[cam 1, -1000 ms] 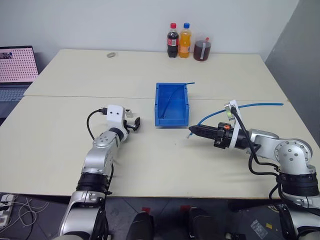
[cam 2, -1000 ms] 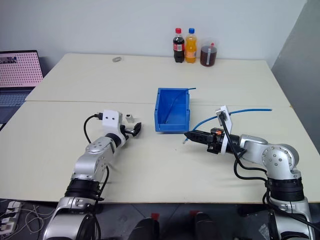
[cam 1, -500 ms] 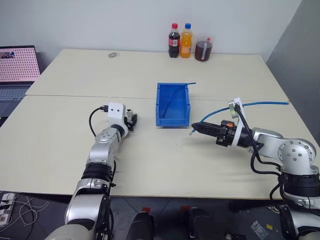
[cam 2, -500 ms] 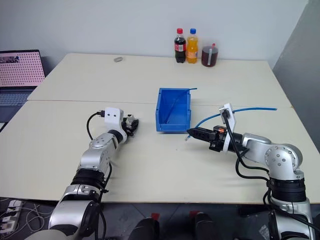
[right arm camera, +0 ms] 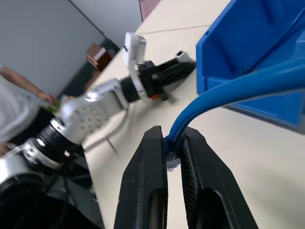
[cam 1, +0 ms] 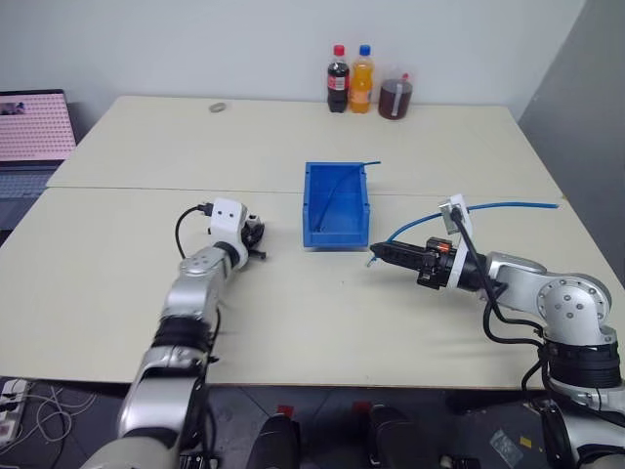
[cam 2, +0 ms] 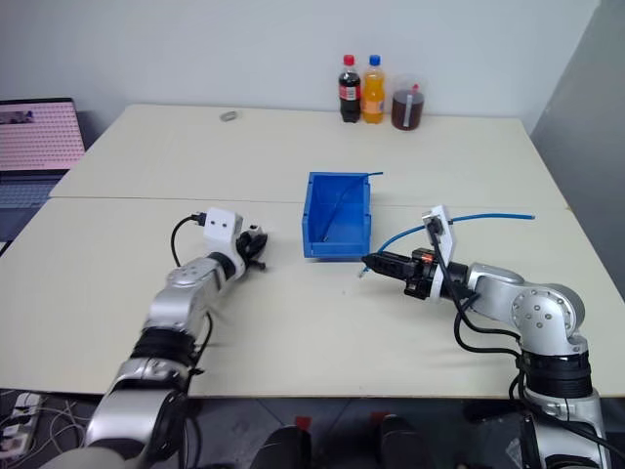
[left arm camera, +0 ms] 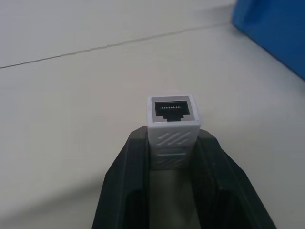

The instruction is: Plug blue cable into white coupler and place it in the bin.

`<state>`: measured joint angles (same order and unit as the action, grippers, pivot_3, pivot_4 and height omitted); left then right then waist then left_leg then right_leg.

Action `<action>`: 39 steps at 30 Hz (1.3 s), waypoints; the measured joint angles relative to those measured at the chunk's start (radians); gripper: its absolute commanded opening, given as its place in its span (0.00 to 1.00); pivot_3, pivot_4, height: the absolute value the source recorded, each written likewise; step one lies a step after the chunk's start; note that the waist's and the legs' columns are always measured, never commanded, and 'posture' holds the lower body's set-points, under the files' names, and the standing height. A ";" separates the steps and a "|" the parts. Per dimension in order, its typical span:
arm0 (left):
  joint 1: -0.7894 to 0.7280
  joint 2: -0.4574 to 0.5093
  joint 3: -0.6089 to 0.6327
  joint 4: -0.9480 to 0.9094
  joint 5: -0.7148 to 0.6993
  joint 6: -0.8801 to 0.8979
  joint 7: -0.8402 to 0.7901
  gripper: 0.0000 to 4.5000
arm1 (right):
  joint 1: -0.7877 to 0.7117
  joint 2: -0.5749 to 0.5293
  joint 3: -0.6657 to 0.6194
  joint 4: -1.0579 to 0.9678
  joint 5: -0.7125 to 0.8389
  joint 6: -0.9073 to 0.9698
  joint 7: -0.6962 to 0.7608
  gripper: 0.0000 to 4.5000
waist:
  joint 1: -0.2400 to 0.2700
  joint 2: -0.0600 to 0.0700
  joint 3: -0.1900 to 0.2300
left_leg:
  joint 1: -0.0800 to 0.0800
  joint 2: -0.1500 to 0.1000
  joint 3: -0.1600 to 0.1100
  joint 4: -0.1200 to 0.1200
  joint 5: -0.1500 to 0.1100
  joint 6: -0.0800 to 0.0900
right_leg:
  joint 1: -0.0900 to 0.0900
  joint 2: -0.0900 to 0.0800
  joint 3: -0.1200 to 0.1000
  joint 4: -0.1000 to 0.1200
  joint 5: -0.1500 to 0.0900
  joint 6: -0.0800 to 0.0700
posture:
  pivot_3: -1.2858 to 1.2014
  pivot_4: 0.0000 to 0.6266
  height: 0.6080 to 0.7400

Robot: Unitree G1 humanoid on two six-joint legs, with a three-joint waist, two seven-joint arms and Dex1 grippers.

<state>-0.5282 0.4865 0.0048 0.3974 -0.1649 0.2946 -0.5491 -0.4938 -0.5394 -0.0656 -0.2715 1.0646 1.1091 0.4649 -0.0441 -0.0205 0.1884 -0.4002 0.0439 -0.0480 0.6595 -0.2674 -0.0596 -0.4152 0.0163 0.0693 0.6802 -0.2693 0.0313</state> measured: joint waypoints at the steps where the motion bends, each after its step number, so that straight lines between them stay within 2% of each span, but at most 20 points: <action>1: 0.063 0.068 -0.031 -0.089 -0.016 0.007 -0.102 0.17 | -0.001 -0.014 0.032 -0.024 -0.033 -0.019 0.026 0.03 | -0.008 0.000 0.000 | 0.000 0.001 0.000 -0.001 0.000 0.000 | -0.001 0.000 0.000 0.000 0.000 0.000 | 0.52 0.24 1.00; 3: 0.129 0.158 -0.064 -0.193 -0.038 0.019 -0.257 0.17 | -0.014 -0.029 0.093 -0.045 -0.103 -0.064 0.072 0.03 | -0.011 0.000 0.000 | 0.000 0.001 -0.001 -0.002 0.000 0.000 | -0.001 0.000 -0.001 0.000 -0.001 -0.001 | 0.52 0.24 1.00; 5: 0.154 0.200 -0.098 -0.258 -0.058 0.021 -0.375 0.17 | -0.040 -0.029 0.144 -0.053 -0.160 -0.104 0.116 0.03 | -0.005 0.001 0.000 | 0.000 0.001 -0.002 -0.001 0.000 0.000 | -0.001 0.000 -0.002 0.000 -0.001 -0.001 | 0.52 0.24 1.00; 8: 0.148 0.187 -0.143 -0.327 -0.101 0.017 -0.505 0.17 | -0.090 -0.014 0.210 -0.054 -0.226 -0.165 0.178 0.03 | 0.008 0.001 0.000 | -0.001 0.000 -0.001 0.001 0.000 0.000 | 0.000 0.000 -0.002 0.000 -0.003 0.004 | 0.52 0.24 1.00; 10: 0.118 0.135 -0.186 -0.350 -0.113 -0.017 -0.568 0.17 | -0.124 0.002 0.259 -0.054 -0.273 -0.214 0.228 0.03 | 0.014 0.001 0.000 | -0.001 0.000 -0.001 0.002 0.000 0.000 | 0.001 0.000 -0.002 -0.001 -0.003 0.004 | 0.52 0.24 1.00; 15: 0.062 0.042 -0.266 -0.233 -0.067 -0.163 -0.630 0.17 | -0.112 0.020 0.382 0.027 -0.448 -0.372 0.315 0.03 | 0.013 0.001 0.000 | 0.000 0.000 0.000 0.002 0.000 0.000 | 0.001 0.000 -0.001 0.000 -0.001 -0.001 | 0.52 0.24 1.00; 19: 0.058 0.022 -0.307 -0.107 -0.025 -0.275 -0.679 0.17 | -0.060 0.025 0.446 0.092 -0.574 -0.487 0.358 0.03 | 0.008 0.001 0.000 | -0.001 0.000 0.000 0.002 0.000 0.000 | -0.001 0.001 0.000 0.000 -0.001 -0.001 | 0.52 0.24 1.00; 26: 0.035 0.010 -0.307 -0.044 -0.019 -0.347 -0.720 0.17 | -0.032 0.051 0.450 0.113 -0.667 -0.580 0.393 0.03 | 0.010 0.001 0.000 | 0.000 0.000 0.000 0.002 0.000 0.000 | 0.000 0.000 -0.001 0.001 -0.001 -0.001 | 0.52 0.24 1.00; 39: 0.028 0.006 -0.306 -0.033 -0.016 -0.347 -0.730 0.17 | -0.019 0.074 0.460 0.139 -0.771 -0.681 0.456 0.03 | 0.011 0.001 0.000 | 0.001 0.000 -0.001 0.002 0.000 0.000 | 0.001 0.000 -0.001 0.001 -0.001 -0.001 | 0.52 0.24 1.00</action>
<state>-0.5006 0.4926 -0.3013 0.3646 -0.1812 -0.0522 -1.2795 -0.5124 -0.4657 0.3945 -0.1326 0.2940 0.4279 0.9210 -0.0333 -0.0199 0.1885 -0.3995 0.0441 -0.0489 0.6620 -0.2674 -0.0595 -0.4145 0.0167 0.0680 0.6809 -0.2699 0.0304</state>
